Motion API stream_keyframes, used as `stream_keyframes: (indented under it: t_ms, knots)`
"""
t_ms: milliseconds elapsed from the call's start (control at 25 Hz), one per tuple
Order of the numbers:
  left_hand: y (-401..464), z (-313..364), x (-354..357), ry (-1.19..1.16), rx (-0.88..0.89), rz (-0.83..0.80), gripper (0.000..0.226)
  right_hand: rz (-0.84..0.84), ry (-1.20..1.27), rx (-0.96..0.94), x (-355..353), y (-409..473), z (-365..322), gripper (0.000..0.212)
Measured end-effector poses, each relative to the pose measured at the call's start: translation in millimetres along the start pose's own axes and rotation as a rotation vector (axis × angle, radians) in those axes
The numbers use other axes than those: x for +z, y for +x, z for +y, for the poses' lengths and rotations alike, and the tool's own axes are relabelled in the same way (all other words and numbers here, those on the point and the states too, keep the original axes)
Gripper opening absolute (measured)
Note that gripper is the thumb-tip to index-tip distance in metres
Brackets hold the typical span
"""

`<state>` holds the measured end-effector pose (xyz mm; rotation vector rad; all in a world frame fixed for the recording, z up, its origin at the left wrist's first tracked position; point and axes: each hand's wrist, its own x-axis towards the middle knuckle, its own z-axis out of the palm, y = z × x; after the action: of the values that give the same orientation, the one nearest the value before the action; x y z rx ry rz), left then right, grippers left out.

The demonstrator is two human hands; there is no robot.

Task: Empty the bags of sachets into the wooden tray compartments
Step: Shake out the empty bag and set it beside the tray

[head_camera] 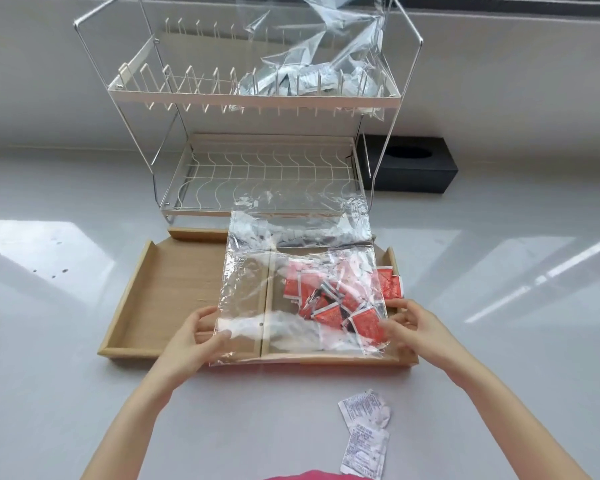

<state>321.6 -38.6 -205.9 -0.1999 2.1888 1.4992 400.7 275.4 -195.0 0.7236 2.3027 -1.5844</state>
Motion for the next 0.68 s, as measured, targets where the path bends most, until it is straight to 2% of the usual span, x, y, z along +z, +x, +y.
stream_keyframes:
  t_ms: [120,240,320,480,680]
  knots:
    - [14.8,1.0,-5.1,0.022,0.0,0.034,0.067,0.106,-0.065,0.004,-6.8,15.3,-3.4,0.021]
    - [36.3,12.0,-8.2,0.043,0.006,0.101,0.047,0.148,-0.034,-0.005,-12.9,38.7,-19.4,0.013]
    - [54.3,22.1,-7.2,0.037,0.015,0.138,0.04,0.179,-0.035,-0.005,-15.4,60.6,-31.6,0.018]
    - [89.2,44.9,-1.6,0.007,0.044,0.196,0.043,0.183,-0.058,0.044,-11.7,94.5,-50.8,0.036]
    - [112.9,65.7,7.0,-0.119,0.034,0.181,0.049,0.22,0.002,0.079,-4.9,111.2,-57.6,0.034]
